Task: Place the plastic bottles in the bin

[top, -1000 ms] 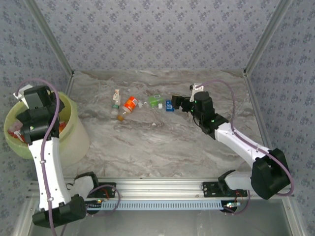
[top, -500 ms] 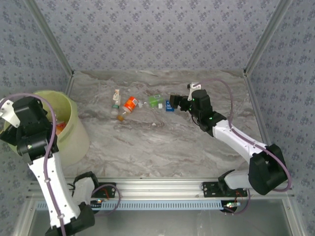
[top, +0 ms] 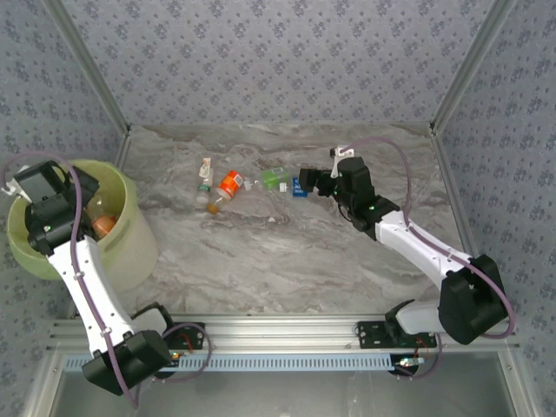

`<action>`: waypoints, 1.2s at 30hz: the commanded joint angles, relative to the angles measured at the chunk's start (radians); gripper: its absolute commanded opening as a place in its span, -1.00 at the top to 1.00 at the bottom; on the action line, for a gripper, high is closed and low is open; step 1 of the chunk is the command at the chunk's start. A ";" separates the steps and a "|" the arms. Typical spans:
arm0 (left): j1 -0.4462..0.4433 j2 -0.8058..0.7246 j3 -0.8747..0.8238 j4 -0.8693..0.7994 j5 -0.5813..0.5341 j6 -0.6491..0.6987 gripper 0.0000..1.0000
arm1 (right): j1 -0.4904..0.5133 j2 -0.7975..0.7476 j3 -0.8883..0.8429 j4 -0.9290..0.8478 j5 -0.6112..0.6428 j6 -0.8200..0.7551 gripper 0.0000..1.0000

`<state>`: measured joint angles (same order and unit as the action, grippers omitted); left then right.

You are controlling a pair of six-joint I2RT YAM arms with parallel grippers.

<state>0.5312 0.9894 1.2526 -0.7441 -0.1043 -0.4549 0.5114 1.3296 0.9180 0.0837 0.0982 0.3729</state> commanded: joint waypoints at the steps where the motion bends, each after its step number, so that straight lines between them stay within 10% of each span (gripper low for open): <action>1: -0.057 -0.013 0.032 0.043 0.127 0.054 -0.99 | 0.007 0.001 0.025 -0.015 0.019 -0.014 -1.00; 7: -0.061 -0.100 0.038 0.051 0.153 0.059 -0.99 | -0.009 0.042 0.067 -0.057 0.012 -0.122 -1.00; 25: -0.064 -0.225 0.002 0.200 0.848 -0.052 -0.99 | -0.222 0.498 0.502 -0.540 -0.420 -0.891 -1.00; 36: -0.191 -0.241 -0.107 0.286 0.912 -0.123 -0.99 | -0.236 0.800 0.780 -0.763 -0.370 -1.359 -0.97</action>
<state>0.3782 0.7536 1.1553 -0.5179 0.7677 -0.5510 0.2733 2.0762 1.6180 -0.5655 -0.2832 -0.8234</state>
